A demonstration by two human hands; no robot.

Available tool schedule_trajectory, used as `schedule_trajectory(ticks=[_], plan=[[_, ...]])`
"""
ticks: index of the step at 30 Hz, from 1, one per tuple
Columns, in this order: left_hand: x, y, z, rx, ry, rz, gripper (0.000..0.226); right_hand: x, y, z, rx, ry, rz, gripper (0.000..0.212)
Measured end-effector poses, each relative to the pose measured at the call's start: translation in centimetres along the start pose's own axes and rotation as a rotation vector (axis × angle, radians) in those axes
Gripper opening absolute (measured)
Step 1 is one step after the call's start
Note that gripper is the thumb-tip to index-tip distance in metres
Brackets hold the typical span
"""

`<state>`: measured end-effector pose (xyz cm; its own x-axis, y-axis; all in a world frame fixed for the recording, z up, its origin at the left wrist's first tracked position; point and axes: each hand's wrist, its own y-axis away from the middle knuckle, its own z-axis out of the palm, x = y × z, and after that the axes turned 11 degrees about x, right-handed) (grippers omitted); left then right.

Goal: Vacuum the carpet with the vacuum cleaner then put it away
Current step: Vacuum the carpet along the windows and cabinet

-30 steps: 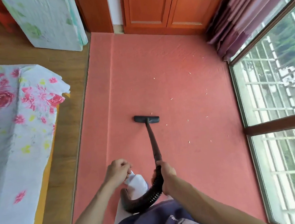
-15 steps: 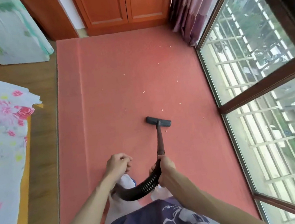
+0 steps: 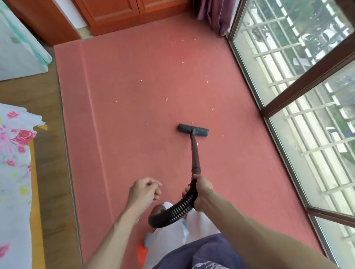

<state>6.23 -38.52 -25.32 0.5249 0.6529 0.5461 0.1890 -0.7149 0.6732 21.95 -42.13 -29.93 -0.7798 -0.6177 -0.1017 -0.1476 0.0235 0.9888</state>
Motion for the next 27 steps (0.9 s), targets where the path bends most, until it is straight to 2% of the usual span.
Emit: schedule_trajectory(ticks=[5,8,11,15,21,24,27], plan=[[-1.5,0.8,1.5,-0.069,0.002,0.025,0.023,7.3,2.9,-2.6,0.058,-0.024,0.090,0.020],[-3.3,0.4,1.1,-0.074,-0.012,0.006,0.024,9.2,2.7,-3.3,0.042,-0.058,0.113,0.022],[-4.5,0.2,0.3,-0.047,-0.023,-0.007,0.024,8.1,1.2,-2.1,0.038,-0.074,0.033,0.017],[-6.2,0.3,-1.0,-0.064,-0.039,-0.019,0.024,3.8,-1.1,0.2,-0.012,-0.110,-0.023,0.023],[-7.8,-0.1,-3.0,-0.052,-0.043,-0.018,0.026,-2.5,-3.7,-0.4,0.002,-0.089,-0.124,0.018],[-7.7,-0.4,-3.4,-0.070,-0.058,-0.004,0.027,-2.1,-3.3,-1.7,0.015,-0.097,-0.139,0.018],[-6.7,-0.7,-3.0,-0.106,-0.067,0.022,0.026,1.4,-2.2,-3.2,-0.018,-0.150,-0.105,0.020]])
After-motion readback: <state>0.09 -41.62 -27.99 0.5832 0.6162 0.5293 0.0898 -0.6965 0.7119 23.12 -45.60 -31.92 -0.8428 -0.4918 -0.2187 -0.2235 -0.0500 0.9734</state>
